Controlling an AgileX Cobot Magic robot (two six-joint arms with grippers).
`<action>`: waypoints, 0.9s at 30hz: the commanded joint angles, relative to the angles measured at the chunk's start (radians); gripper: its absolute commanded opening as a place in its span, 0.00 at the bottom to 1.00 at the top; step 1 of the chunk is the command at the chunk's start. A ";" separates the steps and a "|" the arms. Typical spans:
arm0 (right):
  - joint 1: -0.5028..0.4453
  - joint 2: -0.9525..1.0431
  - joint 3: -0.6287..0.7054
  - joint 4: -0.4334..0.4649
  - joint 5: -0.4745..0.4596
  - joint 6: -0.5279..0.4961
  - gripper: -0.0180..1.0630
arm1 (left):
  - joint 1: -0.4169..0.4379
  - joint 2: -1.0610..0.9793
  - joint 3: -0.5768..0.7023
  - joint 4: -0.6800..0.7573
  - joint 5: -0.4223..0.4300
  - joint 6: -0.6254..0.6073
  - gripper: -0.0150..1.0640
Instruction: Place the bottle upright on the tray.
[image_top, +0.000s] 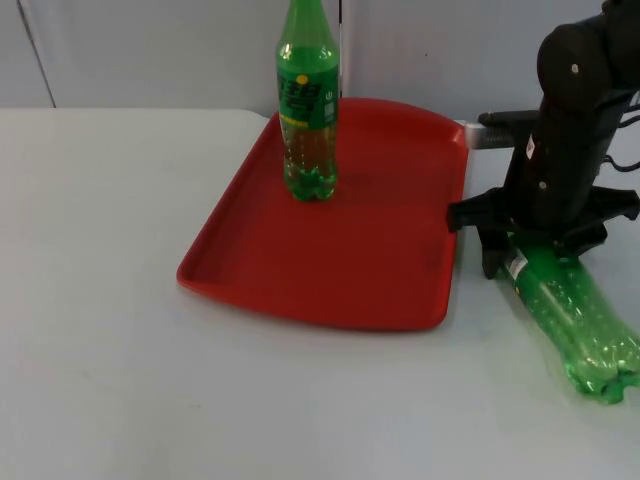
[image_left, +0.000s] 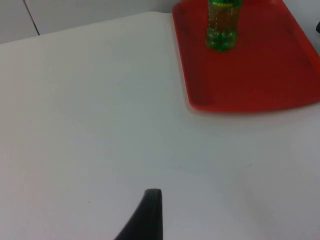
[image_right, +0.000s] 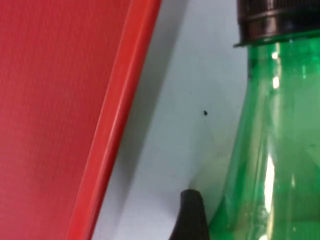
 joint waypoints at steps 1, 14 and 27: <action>-0.003 0.003 -0.004 -0.002 0.010 0.005 0.11 | -0.002 -0.003 0.005 0.003 -0.002 -0.008 0.87; -0.003 -0.074 -0.004 -0.006 0.024 -0.087 0.02 | -0.002 -0.003 0.005 0.003 -0.002 -0.008 0.87; 0.025 -0.324 -0.004 0.003 -0.096 -0.235 0.02 | -0.002 -0.003 0.005 0.003 -0.002 -0.008 0.87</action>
